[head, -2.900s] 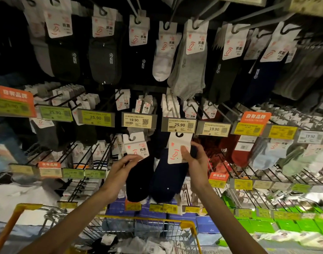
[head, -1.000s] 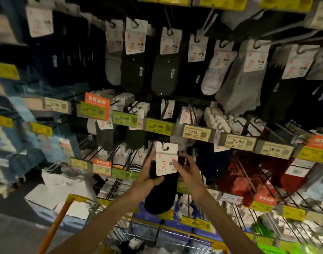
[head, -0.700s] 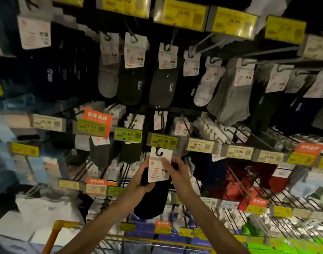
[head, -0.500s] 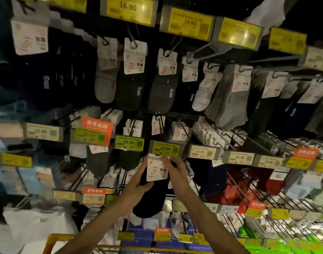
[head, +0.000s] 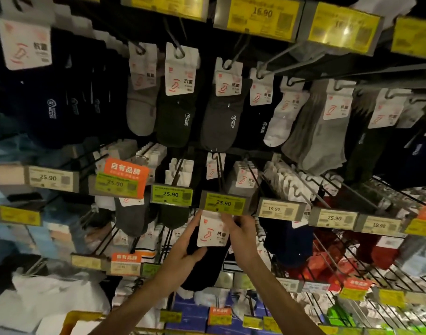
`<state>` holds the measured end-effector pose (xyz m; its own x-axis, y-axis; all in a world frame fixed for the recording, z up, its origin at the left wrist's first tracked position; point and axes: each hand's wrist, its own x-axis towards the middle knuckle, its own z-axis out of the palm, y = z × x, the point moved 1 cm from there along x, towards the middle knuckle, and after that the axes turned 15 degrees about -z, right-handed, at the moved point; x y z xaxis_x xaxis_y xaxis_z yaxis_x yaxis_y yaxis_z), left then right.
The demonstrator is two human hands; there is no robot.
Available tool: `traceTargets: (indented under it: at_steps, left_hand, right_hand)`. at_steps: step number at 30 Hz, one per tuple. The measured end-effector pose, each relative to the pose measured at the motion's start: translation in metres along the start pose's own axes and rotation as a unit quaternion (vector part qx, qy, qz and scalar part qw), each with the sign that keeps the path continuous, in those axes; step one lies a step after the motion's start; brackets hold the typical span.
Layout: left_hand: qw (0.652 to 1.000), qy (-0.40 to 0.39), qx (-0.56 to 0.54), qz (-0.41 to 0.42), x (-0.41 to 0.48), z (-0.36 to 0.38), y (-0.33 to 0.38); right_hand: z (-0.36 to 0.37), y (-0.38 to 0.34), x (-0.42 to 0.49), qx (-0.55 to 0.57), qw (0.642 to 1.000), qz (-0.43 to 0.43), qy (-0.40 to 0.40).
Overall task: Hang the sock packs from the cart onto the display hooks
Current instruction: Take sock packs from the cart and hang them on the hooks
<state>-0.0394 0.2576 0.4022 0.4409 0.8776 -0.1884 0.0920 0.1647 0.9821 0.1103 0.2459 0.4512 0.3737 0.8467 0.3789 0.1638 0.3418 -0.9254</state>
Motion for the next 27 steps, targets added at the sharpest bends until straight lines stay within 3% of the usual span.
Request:
traceTargets:
  at_steps: [7, 18, 23, 27]
  left_hand:
    - [1.0, 0.009, -0.008, 0.011, -0.002, 0.002, -0.001]
    - [0.999, 0.031, 0.0, -0.013, 0.004, 0.004, 0.009]
    - [0.999, 0.044, 0.006, 0.024, 0.01, 0.005, 0.014]
    - [0.997, 0.068, 0.02, 0.035, 0.028, 0.011, 0.019]
  right_hand:
    - [0.0, -0.007, -0.001, 0.046, 0.997, -0.052, -0.014]
    - [0.001, 0.005, 0.012, 0.009, 0.999, -0.032, 0.018]
    - [0.004, 0.015, 0.012, 0.019, 0.999, -0.045, 0.017]
    - [0.001, 0.031, 0.001, -0.087, 0.99, -0.108, -0.021]
